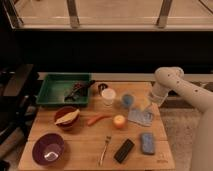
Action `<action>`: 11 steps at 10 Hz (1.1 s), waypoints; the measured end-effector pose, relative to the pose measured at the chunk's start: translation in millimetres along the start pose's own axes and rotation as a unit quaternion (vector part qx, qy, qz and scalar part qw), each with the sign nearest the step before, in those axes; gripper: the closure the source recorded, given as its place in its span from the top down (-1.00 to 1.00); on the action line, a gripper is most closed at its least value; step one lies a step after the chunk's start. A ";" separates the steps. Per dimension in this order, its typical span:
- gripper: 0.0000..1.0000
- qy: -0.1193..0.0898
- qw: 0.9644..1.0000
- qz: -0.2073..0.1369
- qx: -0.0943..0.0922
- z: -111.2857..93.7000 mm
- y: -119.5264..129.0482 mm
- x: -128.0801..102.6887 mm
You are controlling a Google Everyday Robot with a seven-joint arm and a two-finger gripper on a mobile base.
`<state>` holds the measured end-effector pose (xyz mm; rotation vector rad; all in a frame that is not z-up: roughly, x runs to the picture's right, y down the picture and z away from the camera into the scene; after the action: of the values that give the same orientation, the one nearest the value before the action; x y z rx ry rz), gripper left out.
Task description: Place towel in plastic cup
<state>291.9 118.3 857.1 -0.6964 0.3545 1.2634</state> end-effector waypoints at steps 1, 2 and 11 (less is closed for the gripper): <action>0.50 0.001 1.000 0.014 -0.002 6.3 -6.3 1.8; 0.50 0.002 1.000 0.025 -0.005 15.1 -10.5 3.7; -0.80 0.023 0.998 0.043 -0.031 42.0 -4.1 16.8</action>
<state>295.3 157.7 879.6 -0.7699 0.3878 1.3453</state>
